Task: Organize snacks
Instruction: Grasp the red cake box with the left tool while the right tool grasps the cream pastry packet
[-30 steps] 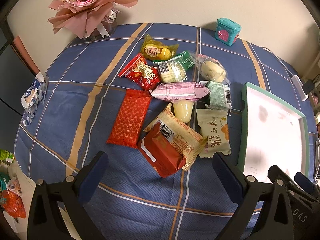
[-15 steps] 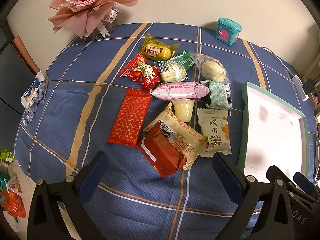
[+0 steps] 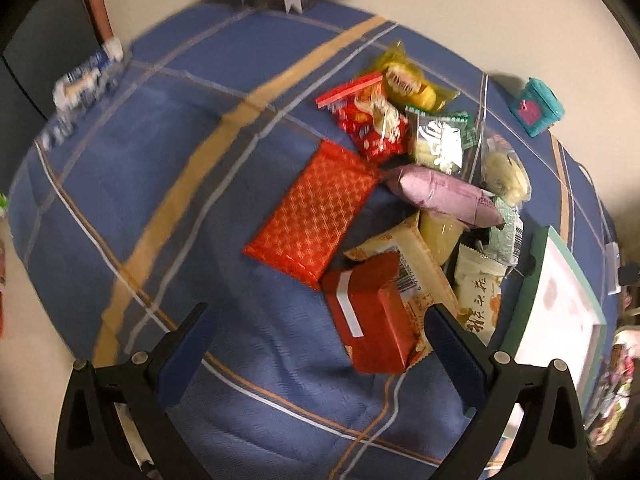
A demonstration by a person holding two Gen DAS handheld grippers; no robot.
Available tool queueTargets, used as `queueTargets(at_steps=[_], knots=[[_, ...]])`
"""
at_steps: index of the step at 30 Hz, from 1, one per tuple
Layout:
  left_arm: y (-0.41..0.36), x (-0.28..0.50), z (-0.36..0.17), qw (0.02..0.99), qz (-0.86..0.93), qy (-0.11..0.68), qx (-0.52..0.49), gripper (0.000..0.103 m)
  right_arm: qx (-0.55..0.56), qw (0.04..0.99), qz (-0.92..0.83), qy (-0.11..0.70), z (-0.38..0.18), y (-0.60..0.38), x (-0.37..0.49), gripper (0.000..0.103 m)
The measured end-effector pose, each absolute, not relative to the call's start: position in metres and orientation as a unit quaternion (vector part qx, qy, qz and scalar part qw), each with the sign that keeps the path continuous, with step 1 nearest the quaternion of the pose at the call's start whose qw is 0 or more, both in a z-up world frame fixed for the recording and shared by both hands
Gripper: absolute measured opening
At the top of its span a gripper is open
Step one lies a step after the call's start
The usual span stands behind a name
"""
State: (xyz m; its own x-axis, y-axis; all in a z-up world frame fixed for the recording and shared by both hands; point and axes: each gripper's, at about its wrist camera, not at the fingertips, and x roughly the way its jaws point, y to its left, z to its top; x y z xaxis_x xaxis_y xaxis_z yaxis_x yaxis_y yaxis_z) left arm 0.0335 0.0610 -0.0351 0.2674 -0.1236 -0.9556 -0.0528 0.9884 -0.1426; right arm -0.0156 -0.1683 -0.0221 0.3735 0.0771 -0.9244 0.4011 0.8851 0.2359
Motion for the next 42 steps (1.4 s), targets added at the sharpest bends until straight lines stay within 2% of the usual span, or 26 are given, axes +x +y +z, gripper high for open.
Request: queueTargets(at_steps=[2, 7, 11, 13, 15, 21, 31, 38, 42], knots=[[0.061, 0.035, -0.043, 0.781, -0.029, 0.618, -0.087, 0.101, 0.211, 0.804, -0.091, 0.549, -0.024, -0.162, -0.010, 0.097], [0.060, 0.037, -0.058, 0.761, -0.043, 0.638, -0.111, 0.083, 0.188, 0.815, -0.073, 0.543, -0.027, -0.153, 0.005, 0.080], [0.058, 0.040, -0.068, 0.750, -0.054, 0.649, -0.119, 0.072, 0.178, 0.817, -0.061, 0.545, -0.033, -0.149, 0.018, 0.069], [0.056, 0.040, -0.070, 0.743, -0.062, 0.653, -0.132, 0.063, 0.175, 0.817, -0.056, 0.546, -0.035, -0.148, 0.021, 0.067], [0.056, 0.040, -0.072, 0.740, -0.068, 0.654, -0.142, 0.060, 0.168, 0.816, -0.054, 0.551, -0.038, -0.146, 0.026, 0.065], [0.057, 0.042, -0.077, 0.734, -0.066, 0.659, -0.150, 0.053, 0.179, 0.803, -0.048, 0.566, -0.054, -0.151, 0.035, 0.064], [0.058, 0.042, -0.074, 0.735, -0.057, 0.661, -0.140, 0.053, 0.145, 0.795, -0.058, 0.586, -0.071, -0.138, 0.052, 0.064], [0.047, 0.045, -0.084, 0.735, -0.046, 0.665, -0.122, 0.051, 0.098, 0.801, -0.071, 0.587, -0.075, -0.124, 0.054, 0.055], [0.041, 0.046, -0.084, 0.741, -0.045, 0.662, -0.107, 0.047, 0.098, 0.802, -0.072, 0.585, -0.076, -0.120, 0.049, 0.054]])
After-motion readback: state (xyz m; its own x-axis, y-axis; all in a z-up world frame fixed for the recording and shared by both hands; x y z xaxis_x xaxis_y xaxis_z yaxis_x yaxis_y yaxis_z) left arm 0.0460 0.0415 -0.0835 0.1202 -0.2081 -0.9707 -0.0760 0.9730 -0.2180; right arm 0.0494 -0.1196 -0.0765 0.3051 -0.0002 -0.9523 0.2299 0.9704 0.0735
